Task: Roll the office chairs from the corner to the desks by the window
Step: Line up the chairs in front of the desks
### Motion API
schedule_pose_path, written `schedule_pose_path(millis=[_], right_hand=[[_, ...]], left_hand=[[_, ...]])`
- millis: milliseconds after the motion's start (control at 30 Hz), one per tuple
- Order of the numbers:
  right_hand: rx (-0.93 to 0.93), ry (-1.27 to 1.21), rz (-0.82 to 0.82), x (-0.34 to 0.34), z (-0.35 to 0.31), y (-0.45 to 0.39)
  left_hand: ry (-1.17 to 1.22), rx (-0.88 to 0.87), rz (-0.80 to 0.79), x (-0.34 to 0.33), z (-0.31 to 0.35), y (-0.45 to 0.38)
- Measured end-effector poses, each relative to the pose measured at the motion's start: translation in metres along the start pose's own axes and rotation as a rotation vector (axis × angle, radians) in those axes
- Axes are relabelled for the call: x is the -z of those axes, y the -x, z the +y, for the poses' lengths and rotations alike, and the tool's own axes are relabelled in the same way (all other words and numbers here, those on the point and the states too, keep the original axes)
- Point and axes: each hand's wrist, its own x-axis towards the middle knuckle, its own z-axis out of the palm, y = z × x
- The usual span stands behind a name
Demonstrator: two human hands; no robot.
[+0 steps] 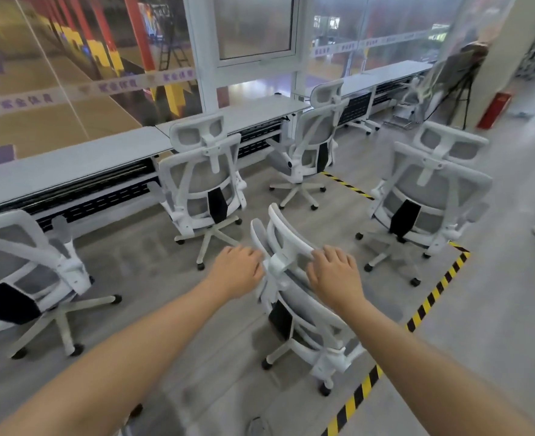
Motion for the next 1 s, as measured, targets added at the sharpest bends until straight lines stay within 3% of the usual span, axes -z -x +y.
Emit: schedule_pose_path(millis=[100,267,467,833,1000], right_hand=[[-0.025,0.012,-0.045,-0.027,0.007,-0.04],[0.001,0.01,0.111,-0.054,0.02,-0.07],[0.073,-0.014,0.239,-0.072,0.057,-0.098],[0.29,-0.115,0.252,-0.082,0.17,-0.182],[0.345,-0.139,0.124,-0.071,0.218,-0.208]], left_hand=[[0.079,-0.06,0.07,-0.015,-0.008,-0.064],[0.135,-0.246,0.137,-0.046,-0.027,-0.154],[0.106,-0.413,-0.047,-0.063,-0.036,-0.236],[0.18,-0.233,0.085,-0.087,0.009,-0.3],[0.129,-0.064,0.087,-0.088,0.053,-0.302]])
